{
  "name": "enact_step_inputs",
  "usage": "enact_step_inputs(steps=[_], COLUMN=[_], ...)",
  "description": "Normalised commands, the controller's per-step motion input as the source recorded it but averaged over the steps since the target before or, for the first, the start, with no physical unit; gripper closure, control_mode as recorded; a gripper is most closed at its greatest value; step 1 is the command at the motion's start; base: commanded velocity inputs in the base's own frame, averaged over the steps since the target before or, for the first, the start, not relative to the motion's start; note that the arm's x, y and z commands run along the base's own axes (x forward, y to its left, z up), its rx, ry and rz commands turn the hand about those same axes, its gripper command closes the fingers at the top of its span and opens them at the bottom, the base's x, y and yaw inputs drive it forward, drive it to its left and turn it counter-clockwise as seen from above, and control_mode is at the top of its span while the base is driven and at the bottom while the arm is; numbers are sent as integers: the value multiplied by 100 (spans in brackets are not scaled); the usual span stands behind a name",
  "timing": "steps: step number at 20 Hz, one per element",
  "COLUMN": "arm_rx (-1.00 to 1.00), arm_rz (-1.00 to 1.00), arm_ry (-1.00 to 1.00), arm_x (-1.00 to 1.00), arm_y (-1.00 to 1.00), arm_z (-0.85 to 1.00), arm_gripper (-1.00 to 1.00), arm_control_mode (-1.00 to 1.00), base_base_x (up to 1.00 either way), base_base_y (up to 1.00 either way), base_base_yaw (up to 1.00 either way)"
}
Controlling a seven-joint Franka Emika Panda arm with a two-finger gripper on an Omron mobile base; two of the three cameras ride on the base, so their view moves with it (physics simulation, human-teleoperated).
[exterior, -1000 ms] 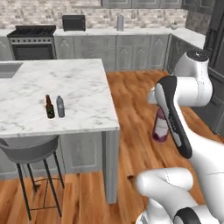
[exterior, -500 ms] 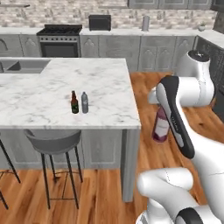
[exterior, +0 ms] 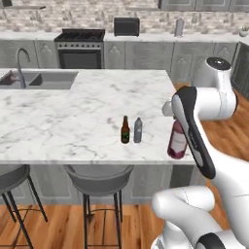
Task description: Place the drinks on the dining counter in a tight cluster.
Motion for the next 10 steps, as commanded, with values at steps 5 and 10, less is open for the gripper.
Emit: enact_step_inputs(steps=[5,10], arm_rx=[0,0], arm_rz=[0,0], arm_ry=[0,0], arm_x=[0,0], arm_y=[0,0], arm_z=[0,0], arm_gripper=[100,100], arm_control_mode=[100,100], base_base_x=[46,0], base_base_y=[-9,-53], base_base_yaw=[0,0])
